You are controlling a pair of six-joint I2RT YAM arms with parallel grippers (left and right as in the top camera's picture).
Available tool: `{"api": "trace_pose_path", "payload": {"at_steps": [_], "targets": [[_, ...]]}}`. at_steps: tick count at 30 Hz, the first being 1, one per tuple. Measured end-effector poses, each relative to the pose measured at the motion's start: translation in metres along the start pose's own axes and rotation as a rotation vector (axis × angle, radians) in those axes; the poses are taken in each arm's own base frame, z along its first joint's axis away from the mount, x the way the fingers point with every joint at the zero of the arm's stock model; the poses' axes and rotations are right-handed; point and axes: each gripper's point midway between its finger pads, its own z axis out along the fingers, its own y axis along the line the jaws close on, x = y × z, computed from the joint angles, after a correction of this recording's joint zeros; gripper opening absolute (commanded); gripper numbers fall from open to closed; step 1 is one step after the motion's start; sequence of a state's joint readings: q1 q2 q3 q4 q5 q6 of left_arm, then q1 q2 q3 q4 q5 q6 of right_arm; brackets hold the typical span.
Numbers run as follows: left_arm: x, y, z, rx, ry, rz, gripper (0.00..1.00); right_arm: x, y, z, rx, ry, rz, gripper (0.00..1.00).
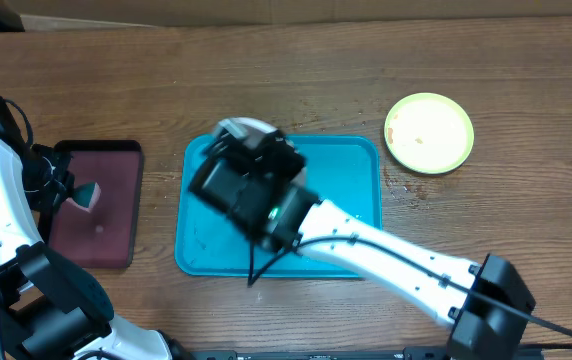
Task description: Clean dirty plates on tray and stack at the side
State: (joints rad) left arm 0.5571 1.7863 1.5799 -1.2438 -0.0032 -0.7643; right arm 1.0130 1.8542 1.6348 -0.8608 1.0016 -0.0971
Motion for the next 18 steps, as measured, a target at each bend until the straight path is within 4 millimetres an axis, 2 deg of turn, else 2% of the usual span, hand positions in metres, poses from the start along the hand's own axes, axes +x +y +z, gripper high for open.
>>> {"api": "trace_pose_path", "payload": {"at_steps": [2,5,7,9,12,15,16,18], "targets": [[0.000,0.000,0.000,0.001,-0.001,0.000,0.04,0.005,-0.002,0.012,-0.039,0.027,0.116,0.04],[-0.001,-0.001,0.000,0.002,-0.002,0.000,0.04,0.020,0.002,0.016,-0.122,0.088,0.114,0.04],[0.000,0.000,0.000,0.002,-0.001,0.000,0.04,0.034,-0.005,0.016,-0.107,0.139,0.175,0.04],[0.000,0.000,0.000,0.002,-0.001,0.000,0.04,0.038,-0.015,0.017,-0.085,0.158,0.273,0.04],[0.000,0.000,0.000,0.002,-0.001,0.000,0.04,0.053,-0.057,0.031,-0.042,0.207,0.548,0.04],[0.000,0.000,0.000,0.002,-0.001,0.000,0.04,0.079,-0.105,0.058,-0.034,0.287,0.783,0.04],[0.000,0.000,0.000,0.002,-0.001,0.000,0.04,0.097,-0.126,0.073,-0.033,0.336,0.879,0.04],[0.000,0.000,0.000,0.002,-0.001,0.000,0.04,0.129,-0.150,0.096,-0.047,0.419,1.017,0.04]]}}
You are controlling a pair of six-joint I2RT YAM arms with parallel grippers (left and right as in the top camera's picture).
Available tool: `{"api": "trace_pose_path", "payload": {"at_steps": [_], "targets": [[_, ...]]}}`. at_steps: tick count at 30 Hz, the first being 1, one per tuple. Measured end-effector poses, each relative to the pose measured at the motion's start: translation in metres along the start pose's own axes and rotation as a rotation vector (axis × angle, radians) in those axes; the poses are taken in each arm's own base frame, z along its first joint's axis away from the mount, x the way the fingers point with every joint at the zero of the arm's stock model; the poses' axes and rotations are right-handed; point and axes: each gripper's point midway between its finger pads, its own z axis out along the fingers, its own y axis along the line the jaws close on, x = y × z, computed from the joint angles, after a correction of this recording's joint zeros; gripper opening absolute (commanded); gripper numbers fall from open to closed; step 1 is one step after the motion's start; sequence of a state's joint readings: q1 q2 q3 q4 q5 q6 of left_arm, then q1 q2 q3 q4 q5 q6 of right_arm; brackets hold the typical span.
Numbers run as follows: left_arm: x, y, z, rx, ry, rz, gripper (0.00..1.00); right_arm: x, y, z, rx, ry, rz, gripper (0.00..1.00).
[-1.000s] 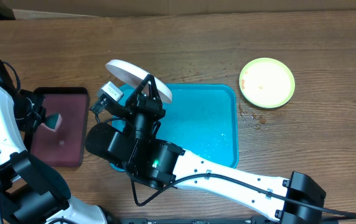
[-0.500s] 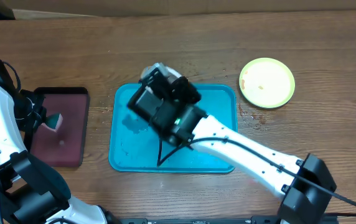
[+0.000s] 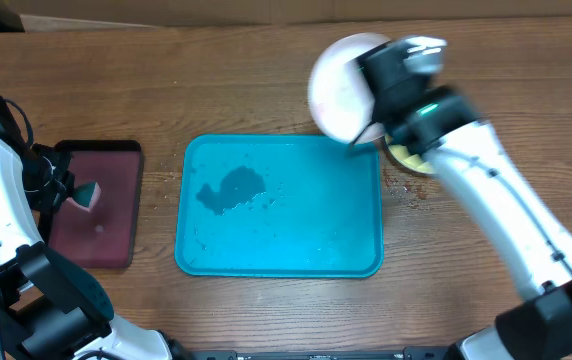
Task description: Clean dirty plates on tray and stack at the side
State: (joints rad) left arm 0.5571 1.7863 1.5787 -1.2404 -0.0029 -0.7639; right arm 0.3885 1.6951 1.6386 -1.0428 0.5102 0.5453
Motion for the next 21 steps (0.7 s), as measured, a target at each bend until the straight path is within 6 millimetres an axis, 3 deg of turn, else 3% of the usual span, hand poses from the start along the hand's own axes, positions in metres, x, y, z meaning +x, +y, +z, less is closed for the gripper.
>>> {"api": "trace_pose_path", "payload": {"at_steps": [4,10,15,21], "targets": [[0.000,0.000,0.000,0.001,-0.001,0.000,0.04,-0.003,-0.073,0.041,0.026,0.181,0.222,0.04],[-0.001,-0.001,0.000,0.004,-0.004,0.000,0.04,0.012,-0.139,0.078,0.065,0.352,0.426,0.04],[-0.001,-0.001,0.000,0.004,-0.005,0.000,0.04,0.022,-0.155,0.097,0.083,0.412,0.479,0.04],[-0.001,-0.001,0.000,0.004,-0.005,0.000,0.04,0.031,-0.148,0.112,0.072,0.439,0.478,0.04]]}}
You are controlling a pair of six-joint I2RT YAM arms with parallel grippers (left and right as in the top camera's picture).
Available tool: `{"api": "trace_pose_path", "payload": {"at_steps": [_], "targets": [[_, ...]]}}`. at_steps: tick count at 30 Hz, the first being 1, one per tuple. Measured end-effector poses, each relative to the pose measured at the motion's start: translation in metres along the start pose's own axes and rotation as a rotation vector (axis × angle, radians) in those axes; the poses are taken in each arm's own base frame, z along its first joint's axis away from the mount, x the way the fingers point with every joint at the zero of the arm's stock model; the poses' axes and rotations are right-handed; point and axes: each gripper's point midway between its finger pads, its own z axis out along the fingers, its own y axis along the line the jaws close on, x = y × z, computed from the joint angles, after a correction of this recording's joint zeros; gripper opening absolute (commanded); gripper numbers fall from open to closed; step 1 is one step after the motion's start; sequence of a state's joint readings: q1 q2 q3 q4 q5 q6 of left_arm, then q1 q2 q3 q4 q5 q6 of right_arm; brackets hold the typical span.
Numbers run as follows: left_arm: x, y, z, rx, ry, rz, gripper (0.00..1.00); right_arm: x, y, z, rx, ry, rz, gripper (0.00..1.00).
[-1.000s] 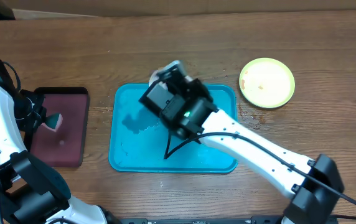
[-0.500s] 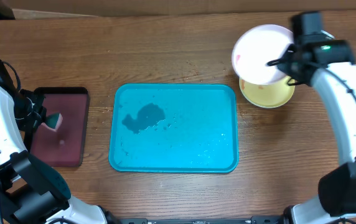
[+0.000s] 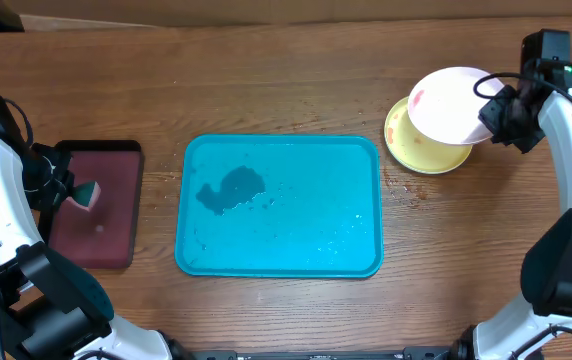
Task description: Clean dirty plates on tray and stack at the side
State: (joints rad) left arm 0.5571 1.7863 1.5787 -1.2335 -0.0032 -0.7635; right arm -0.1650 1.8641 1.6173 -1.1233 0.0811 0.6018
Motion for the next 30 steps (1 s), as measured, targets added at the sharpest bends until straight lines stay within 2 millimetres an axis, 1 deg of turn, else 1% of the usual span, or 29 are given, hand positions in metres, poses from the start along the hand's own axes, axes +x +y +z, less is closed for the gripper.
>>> {"api": "trace_pose_path", "payload": {"at_steps": [2,3,5,7,8,9,12,17,19,20,21,24,27,30], "targets": [[0.000,0.000,0.000,0.000,0.000,0.000,0.04,0.001,0.001,0.009,-0.006,-0.002,-0.002,0.04],[0.000,0.000,0.000,0.000,0.000,0.000,0.04,0.003,0.001,0.015,-0.007,-0.003,-0.001,0.10],[0.000,0.000,0.000,0.000,0.001,0.000,0.04,0.007,-0.001,0.025,-0.005,0.006,-0.002,0.33],[0.000,0.000,0.000,0.000,0.000,0.000,0.04,0.014,-0.003,0.035,-0.008,0.023,0.003,0.54],[0.000,0.000,0.000,0.000,0.000,0.000,0.04,0.016,-0.003,0.039,-0.009,0.031,0.000,0.60],[0.000,0.000,0.000,0.001,0.001,0.000,0.04,0.019,-0.002,0.041,-0.017,0.043,-0.011,0.63],[0.000,0.000,0.000,0.001,0.000,0.000,0.04,0.023,0.007,0.041,-0.068,0.062,-0.043,0.76],[0.001,-0.004,0.000,0.006,-0.005,0.017,0.04,0.039,0.029,0.038,-0.164,0.121,-0.123,0.84],[0.002,-0.010,0.000,0.019,-0.015,0.042,0.04,0.051,0.040,0.036,-0.195,0.150,-0.158,0.86],[0.003,-0.015,0.000,0.028,-0.023,0.067,0.04,0.059,0.046,0.034,-0.210,0.169,-0.177,0.90],[0.003,-0.019,0.000,0.035,-0.029,0.080,0.04,0.064,0.050,0.033,-0.219,0.180,-0.190,0.91],[0.007,-0.025,0.002,0.043,-0.033,0.116,0.04,0.088,0.066,0.028,-0.256,0.232,-0.257,0.92],[0.012,-0.024,0.012,0.033,-0.018,0.131,0.04,0.112,0.083,0.023,-0.290,0.268,-0.321,0.93],[0.011,-0.020,0.031,0.012,-0.002,0.126,0.06,0.139,0.099,0.017,-0.311,0.300,-0.395,0.93]]}}
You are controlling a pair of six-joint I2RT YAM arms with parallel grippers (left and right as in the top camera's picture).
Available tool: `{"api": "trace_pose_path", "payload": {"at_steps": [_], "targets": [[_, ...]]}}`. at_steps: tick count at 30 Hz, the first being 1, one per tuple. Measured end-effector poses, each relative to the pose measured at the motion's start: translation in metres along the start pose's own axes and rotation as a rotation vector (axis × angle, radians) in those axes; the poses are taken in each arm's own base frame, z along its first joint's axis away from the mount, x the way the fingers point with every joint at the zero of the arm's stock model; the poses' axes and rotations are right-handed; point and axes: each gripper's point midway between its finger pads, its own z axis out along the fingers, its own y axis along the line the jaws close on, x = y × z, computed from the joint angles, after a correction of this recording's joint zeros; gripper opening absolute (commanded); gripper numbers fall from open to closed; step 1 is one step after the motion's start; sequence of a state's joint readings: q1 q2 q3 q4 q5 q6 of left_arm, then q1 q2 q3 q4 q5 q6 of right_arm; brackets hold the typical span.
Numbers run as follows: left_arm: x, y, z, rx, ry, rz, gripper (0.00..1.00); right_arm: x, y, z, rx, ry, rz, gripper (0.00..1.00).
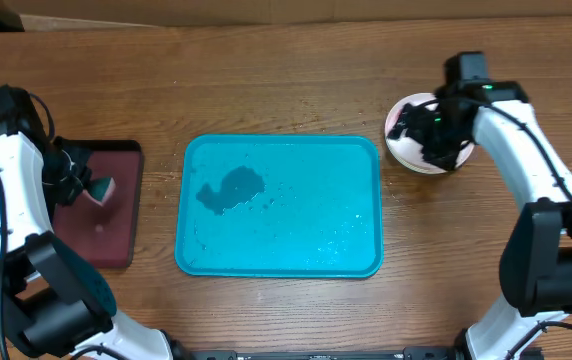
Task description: Clean dirty plates on tray and stack at the side
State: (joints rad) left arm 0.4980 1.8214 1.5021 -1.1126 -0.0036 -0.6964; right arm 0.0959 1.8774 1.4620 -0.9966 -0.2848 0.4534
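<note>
A pale pink plate lies on the yellow-green plate at the right of the table, beside the blue tray. My right gripper sits low over the pink plate's right side, seemingly still shut on its rim; its body hides the fingers. The tray holds no plates, only a wet smear and droplets. At the far left my left gripper is shut on a green and pink sponge over the maroon mat.
Crumbs speckle the wood between the tray and the plates. A cardboard edge runs along the back of the table. Both arm bases stand at the front corners.
My right gripper has come down and leftward, so the pink plate now rests on the yellow-green plate instead of hanging tilted above it. The left gripper shifted slightly right with the sponge.
First my right gripper was down on the tray's back left, at the pink plate. Then it held the plate in the air past the tray's back right corner. Then the plate hung over the yellow-green plate, and now it lies on it.
</note>
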Motion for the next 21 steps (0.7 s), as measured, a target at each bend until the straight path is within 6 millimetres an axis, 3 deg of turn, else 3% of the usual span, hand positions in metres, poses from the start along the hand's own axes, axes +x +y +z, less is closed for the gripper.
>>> {"api": "trace_pose_path", "payload": {"at_steps": [3,4,6,7,8,15,18,21], "targets": [[-0.002,0.005,0.017,-0.022,0.014,-0.008,0.19,0.017,0.018,0.003,-0.008,0.027,-0.057,0.94],[-0.004,0.007,0.022,-0.029,0.018,-0.007,0.36,0.022,0.024,0.002,-0.009,0.032,-0.074,0.94],[-0.009,0.010,0.029,-0.035,0.019,-0.019,0.80,0.032,0.037,-0.004,-0.026,0.029,-0.113,0.95],[-0.012,0.012,0.031,-0.032,0.013,-0.022,0.96,0.037,0.045,-0.009,-0.038,0.022,-0.135,0.96],[-0.014,0.012,0.031,-0.031,0.010,-0.027,1.00,0.041,0.052,-0.014,-0.049,0.013,-0.155,0.97],[-0.007,0.006,0.030,0.026,0.061,0.013,1.00,0.067,0.094,-0.073,-0.162,-0.102,-0.285,0.99],[0.004,-0.001,0.021,0.068,0.123,0.073,1.00,0.078,0.096,-0.105,-0.190,-0.157,-0.311,1.00],[0.006,-0.018,-0.001,0.161,0.149,0.142,1.00,0.088,0.092,-0.138,-0.206,-0.226,-0.324,1.00]]}}
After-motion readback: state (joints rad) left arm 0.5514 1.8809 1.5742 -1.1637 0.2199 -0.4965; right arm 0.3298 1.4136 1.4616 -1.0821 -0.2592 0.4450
